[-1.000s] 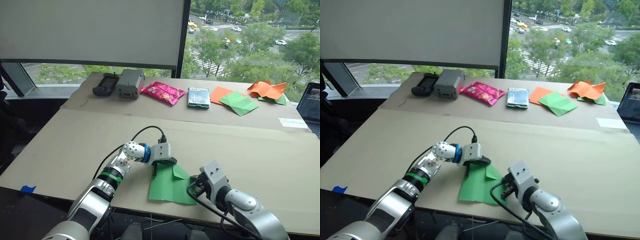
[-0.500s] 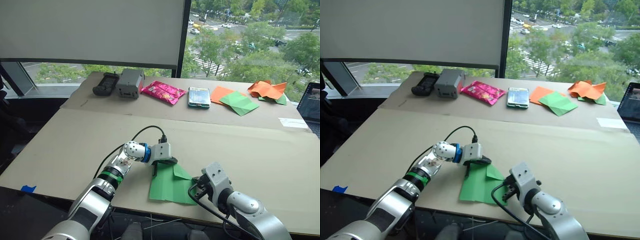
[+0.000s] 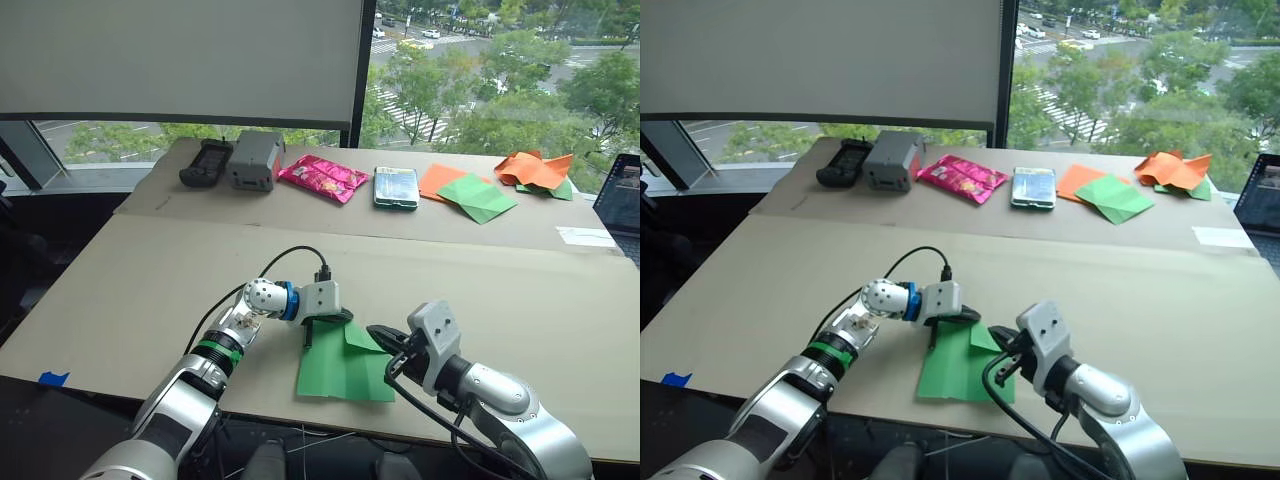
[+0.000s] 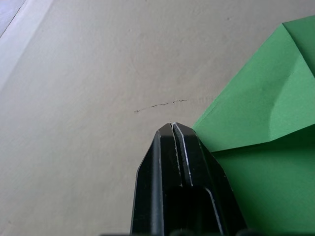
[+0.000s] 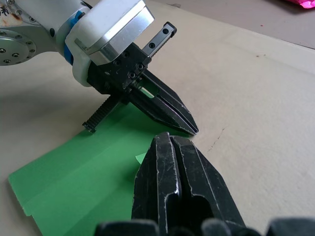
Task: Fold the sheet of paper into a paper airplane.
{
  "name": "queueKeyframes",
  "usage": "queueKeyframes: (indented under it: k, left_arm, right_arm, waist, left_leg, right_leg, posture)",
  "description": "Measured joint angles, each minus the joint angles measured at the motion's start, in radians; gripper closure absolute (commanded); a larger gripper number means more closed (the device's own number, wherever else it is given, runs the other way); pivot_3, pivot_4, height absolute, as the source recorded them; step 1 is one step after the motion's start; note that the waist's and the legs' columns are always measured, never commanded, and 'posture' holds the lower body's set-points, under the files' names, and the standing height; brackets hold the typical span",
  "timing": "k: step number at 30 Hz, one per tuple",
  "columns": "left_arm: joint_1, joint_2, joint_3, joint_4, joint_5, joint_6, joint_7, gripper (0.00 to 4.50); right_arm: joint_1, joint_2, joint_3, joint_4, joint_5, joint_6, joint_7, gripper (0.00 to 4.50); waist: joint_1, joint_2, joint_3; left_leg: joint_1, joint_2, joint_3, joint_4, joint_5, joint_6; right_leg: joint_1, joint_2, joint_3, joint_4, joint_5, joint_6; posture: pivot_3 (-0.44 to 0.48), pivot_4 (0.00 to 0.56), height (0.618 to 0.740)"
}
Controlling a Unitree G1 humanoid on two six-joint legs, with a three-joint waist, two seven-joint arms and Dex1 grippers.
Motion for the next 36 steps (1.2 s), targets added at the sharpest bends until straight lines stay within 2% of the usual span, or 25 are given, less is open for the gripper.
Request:
queueKeyframes:
  k: [3,8,11,14,15,21,24,36]
  left_arm:
    - [0.052,0.045,0.046,-0.112,-0.045,0.110,-0.016,4.50]
    - [0.173,0.141,0.184,-0.385,-0.197,0.397,-0.025,4.50]
    - [0.246,0.182,0.247,-0.478,-0.256,0.513,-0.015,3.71]
    - [0.319,0.195,0.282,-0.542,-0.307,0.609,0.002,2.66]
    - [0.333,0.196,0.287,-0.555,-0.318,0.629,0.011,2.22]
    - [0.367,0.194,0.297,-0.622,-0.348,0.683,0.060,0.32]
    - [0.371,0.183,0.323,-0.636,-0.386,0.721,0.079,0.32]
    - [0.412,0.094,0.325,-0.639,-0.436,0.800,0.160,0.32]
  right_arm:
    - [-0.017,-0.008,0.029,0.020,-0.006,-0.008,0.004,4.48]
    - [-0.060,-0.022,0.076,0.085,-0.040,-0.049,0.010,4.48]
    - [-0.075,-0.025,0.077,0.101,-0.040,-0.065,0.020,4.50]
    - [-0.086,-0.026,0.077,0.114,-0.040,-0.074,0.030,4.50]
    - [-0.093,-0.021,0.077,0.130,-0.039,-0.076,0.029,4.50]
    - [-0.144,0.016,0.126,0.260,-0.066,-0.092,0.023,4.50]
    - [-0.162,0.018,0.160,0.333,-0.098,-0.092,0.019,4.50]
    - [-0.180,0.014,0.190,0.346,-0.139,-0.107,0.021,4.50]
  waist:
    - [-0.008,-0.002,0.002]
    - [-0.008,-0.001,0.003]
    - [-0.007,0.000,0.003]
    - [0.000,-0.001,0.004]
    - [0.003,-0.002,0.005]
    - [0.003,0.001,0.007]
    - [0.003,0.001,0.008]
    - [0.010,0.000,0.006]
  left_leg:
    - [0.001,0.000,0.000,0.000,0.000,0.000]
    - [0.003,0.001,0.000,-0.003,0.000,0.000]
    - [0.003,0.001,0.000,-0.002,0.000,0.000]
    - [0.003,0.001,0.000,-0.002,0.000,0.000]
    - [0.002,0.001,0.000,-0.002,0.000,0.000]
    - [0.001,0.001,0.000,-0.002,0.000,0.000]
    - [0.001,0.001,0.000,-0.002,0.000,0.000]
    - [0.003,0.001,0.000,-0.001,0.000,0.000]
  right_leg:
    - [-0.002,0.000,0.000,0.006,0.000,0.000]
    - [-0.002,0.001,0.000,0.009,0.000,0.000]
    - [-0.001,0.001,0.001,0.008,0.000,0.000]
    - [-0.002,0.001,0.001,0.008,0.000,0.000]
    - [-0.002,0.001,0.001,0.008,0.000,0.000]
    - [-0.004,0.001,0.001,0.006,0.000,0.000]
    - [-0.004,0.001,0.001,0.007,0.000,0.000]
    - [-0.003,0.002,0.001,0.009,0.001,0.000]
  posture:
    - [0.000,0.150,0.713]
    - [0.000,0.150,0.713]
    - [0.000,0.150,0.713]
    - [0.000,0.150,0.713]
    - [0.000,0.150,0.713]
    - [0.000,0.150,0.713]
    - [0.000,0.150,0.713]
    - [0.000,0.150,0.713]
